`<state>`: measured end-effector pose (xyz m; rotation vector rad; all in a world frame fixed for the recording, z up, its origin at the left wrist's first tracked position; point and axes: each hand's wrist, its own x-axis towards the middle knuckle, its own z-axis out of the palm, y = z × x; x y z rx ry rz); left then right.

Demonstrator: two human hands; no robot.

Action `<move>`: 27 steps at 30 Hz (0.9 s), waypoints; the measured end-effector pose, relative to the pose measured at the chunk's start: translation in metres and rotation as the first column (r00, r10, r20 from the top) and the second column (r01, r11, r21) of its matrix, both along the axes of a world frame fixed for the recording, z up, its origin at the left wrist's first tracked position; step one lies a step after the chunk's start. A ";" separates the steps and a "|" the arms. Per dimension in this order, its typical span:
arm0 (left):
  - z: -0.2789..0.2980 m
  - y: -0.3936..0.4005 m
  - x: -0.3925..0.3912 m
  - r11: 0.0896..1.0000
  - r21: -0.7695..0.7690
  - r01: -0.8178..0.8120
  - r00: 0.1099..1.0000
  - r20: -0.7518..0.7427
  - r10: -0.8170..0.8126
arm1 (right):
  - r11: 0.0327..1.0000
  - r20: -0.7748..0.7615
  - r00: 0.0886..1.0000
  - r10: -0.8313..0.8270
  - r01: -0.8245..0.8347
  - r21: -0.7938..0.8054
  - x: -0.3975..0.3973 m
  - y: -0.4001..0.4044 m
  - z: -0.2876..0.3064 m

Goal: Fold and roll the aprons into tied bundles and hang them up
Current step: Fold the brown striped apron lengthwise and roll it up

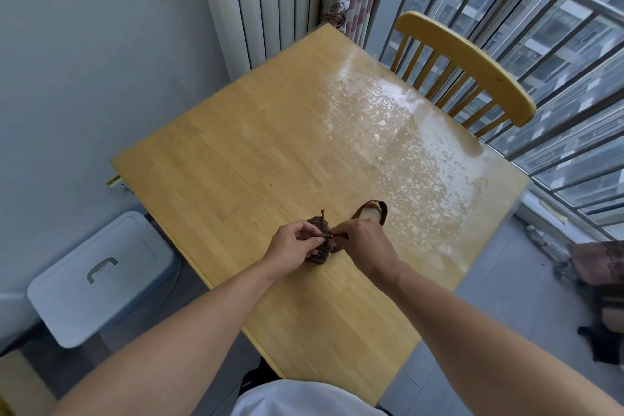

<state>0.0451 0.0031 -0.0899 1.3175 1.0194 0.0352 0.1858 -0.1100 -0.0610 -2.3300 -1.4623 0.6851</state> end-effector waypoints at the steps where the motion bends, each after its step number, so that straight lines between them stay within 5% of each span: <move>1: 0.001 -0.001 0.000 1.000 0.016 0.001 1.000 0.001 -0.001 | 0.996 0.036 0.996 0.081 -0.080 -0.042 0.000 0.000 -0.001; 4: 0.000 -0.005 0.000 0.995 0.101 -0.011 1.000 -0.026 0.014 | 0.972 0.070 0.976 0.208 -0.198 -0.126 -0.001 0.002 -0.004; 9: 0.002 -0.013 -0.003 0.984 0.162 -0.070 0.987 -0.130 0.092 | 0.981 -0.133 0.990 0.040 -0.065 -0.185 -0.001 0.006 -0.008; 15: 0.004 -0.013 -0.004 0.947 -0.277 -0.161 0.982 -0.144 0.125 | 0.987 -0.323 0.939 -0.121 0.080 -0.137 -0.003 0.004 -0.009; 17: 0.003 -0.012 -0.003 0.926 -0.321 -0.199 0.977 -0.138 0.162 | 0.987 -0.343 0.930 -0.128 0.087 -0.134 -0.006 0.003 -0.010; 22: -0.001 0.000 -0.005 1.000 -0.003 0.000 0.980 -0.200 0.000 | 0.989 -0.244 0.965 -0.100 0.070 -0.128 0.003 -0.004 -0.011; 27: -0.009 0.015 -0.016 0.943 0.178 0.281 0.937 -0.262 -0.230 | 0.986 -0.147 0.984 -0.104 0.082 -0.148 0.010 -0.010 -0.018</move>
